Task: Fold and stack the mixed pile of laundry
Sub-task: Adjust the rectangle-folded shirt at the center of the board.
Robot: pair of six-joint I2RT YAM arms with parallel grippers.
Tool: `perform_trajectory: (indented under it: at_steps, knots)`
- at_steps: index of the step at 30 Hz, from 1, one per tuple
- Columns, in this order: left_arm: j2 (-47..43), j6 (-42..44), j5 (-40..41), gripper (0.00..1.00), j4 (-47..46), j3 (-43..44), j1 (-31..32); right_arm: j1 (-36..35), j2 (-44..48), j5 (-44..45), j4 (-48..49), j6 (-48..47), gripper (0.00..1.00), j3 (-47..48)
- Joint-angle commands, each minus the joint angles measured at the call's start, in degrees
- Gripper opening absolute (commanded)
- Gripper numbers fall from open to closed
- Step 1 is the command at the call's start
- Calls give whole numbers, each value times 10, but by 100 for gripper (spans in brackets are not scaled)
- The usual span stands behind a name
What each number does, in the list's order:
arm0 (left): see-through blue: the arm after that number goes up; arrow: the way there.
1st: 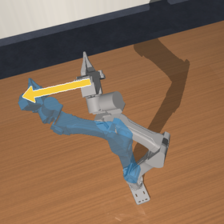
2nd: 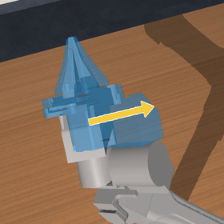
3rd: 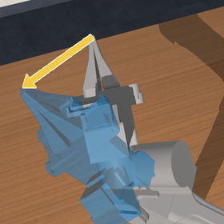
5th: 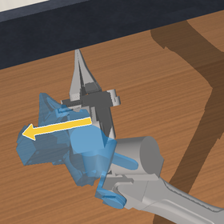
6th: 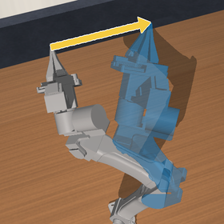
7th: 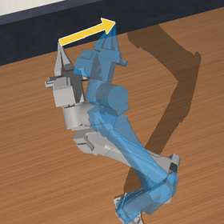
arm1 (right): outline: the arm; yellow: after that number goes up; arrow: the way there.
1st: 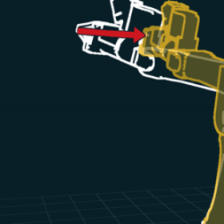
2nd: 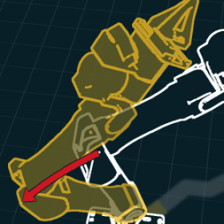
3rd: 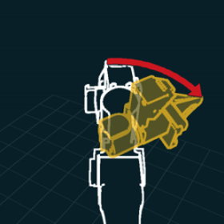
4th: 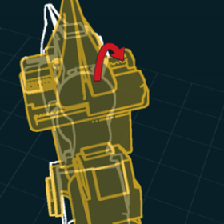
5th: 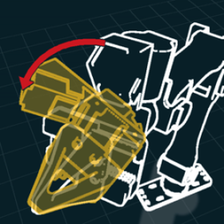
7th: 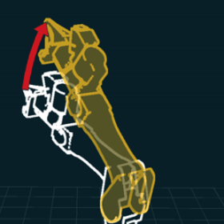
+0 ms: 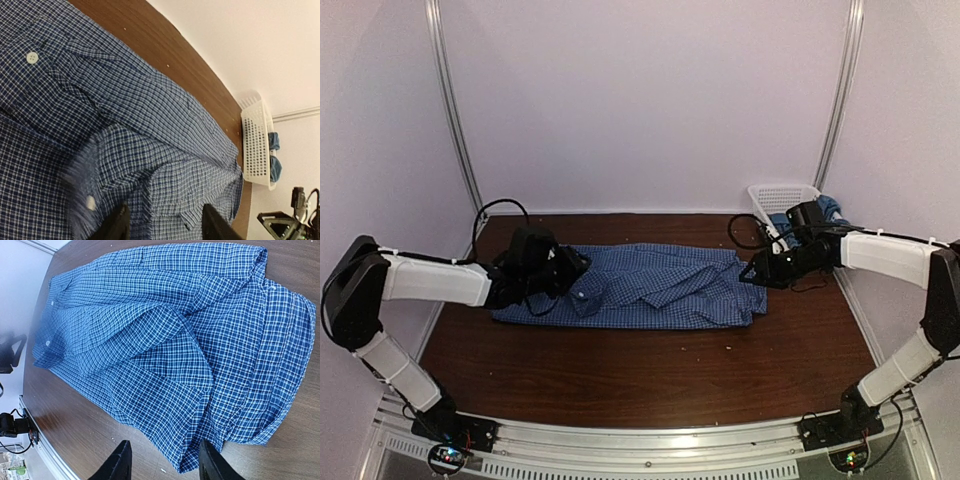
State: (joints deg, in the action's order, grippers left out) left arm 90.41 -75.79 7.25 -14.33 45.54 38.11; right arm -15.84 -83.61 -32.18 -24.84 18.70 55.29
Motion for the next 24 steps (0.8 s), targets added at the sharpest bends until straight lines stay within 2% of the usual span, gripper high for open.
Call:
perform_trajectory:
  at_steps: [1,3,4,7,9,11,14,17,21,24]
  knots:
    - [-75,244,-18,62,48,46,-1,-9,-10,-10,16,-8,46,17]
    - [-99,374,-19,78,94,66,-3,-12,-13,-13,18,-9,46,17]
    - [-101,450,-26,82,117,79,-3,-15,-15,-15,21,-7,46,16]
    - [-67,597,9,81,271,163,-3,-34,-26,-20,42,6,46,16]
    - [-53,630,35,80,313,172,-4,-50,-39,-18,57,17,46,19]
    - [-49,607,19,78,321,159,-18,-65,-57,-17,72,26,46,24]
    - [-43,520,-19,75,319,128,-49,-88,-91,-11,89,34,45,37]
    - [-43,432,-102,73,252,65,-65,-106,-132,-7,105,39,44,51]
    - [-24,344,-145,69,202,18,-70,-122,-177,1,116,39,43,66]
    - [-8,301,-170,61,162,0,-70,-127,-199,10,124,40,41,69]
